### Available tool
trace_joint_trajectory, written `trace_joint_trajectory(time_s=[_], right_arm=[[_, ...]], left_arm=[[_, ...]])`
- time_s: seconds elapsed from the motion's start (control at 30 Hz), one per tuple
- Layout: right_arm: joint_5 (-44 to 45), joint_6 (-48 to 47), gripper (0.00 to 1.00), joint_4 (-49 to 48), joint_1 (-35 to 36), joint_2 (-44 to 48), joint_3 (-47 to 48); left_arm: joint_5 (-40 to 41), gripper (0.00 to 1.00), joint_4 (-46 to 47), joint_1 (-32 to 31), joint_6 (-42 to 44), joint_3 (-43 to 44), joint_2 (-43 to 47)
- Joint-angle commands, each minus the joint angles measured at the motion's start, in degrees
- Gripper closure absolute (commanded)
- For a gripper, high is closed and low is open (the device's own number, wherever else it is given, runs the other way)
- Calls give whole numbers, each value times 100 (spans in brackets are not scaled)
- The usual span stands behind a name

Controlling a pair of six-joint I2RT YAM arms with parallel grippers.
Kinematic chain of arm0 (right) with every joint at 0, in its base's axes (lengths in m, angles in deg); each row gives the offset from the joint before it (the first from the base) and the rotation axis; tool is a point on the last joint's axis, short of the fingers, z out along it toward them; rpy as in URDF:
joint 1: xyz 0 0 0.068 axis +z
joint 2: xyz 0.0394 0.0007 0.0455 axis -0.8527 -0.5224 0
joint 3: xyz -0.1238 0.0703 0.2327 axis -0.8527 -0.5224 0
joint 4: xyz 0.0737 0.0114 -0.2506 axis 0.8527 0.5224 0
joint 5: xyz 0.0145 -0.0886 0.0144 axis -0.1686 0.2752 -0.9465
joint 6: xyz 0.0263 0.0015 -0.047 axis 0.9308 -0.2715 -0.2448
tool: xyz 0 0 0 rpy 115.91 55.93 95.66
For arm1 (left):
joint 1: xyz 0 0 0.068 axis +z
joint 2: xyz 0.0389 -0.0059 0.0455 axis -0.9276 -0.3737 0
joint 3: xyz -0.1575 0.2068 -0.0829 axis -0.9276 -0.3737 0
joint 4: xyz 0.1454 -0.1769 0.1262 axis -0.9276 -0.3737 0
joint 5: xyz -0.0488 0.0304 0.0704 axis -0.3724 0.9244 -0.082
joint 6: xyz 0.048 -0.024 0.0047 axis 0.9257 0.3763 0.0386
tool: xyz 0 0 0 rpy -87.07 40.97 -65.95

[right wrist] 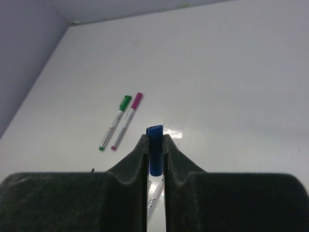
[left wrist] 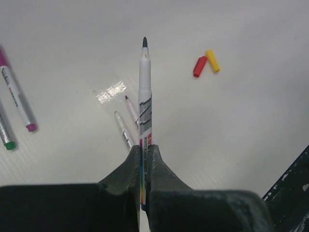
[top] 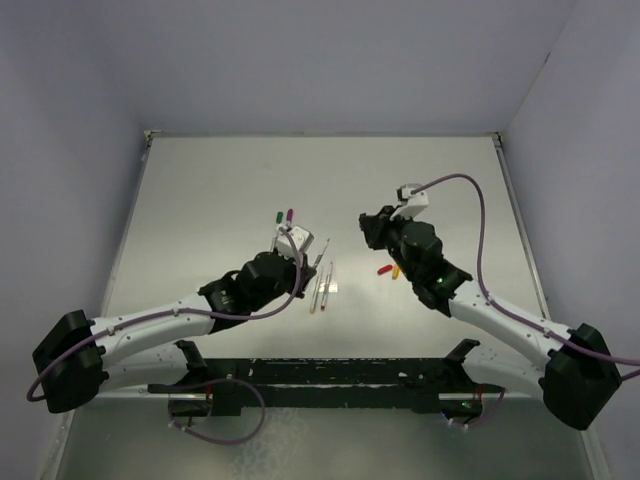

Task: Insert the pens into the pen caps

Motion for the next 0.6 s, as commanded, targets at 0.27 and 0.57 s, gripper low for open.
trace_joint_trajectory(time_s=[0.27,0.57], right_arm=[[-709,406,100,-4343,8,383,-1358],[-824,755,100,-5366,9,34,-1386]], left_arm=[[-728,100,2139,15,231,-38,-5],[-630,100,2454,13,301,124,-177]])
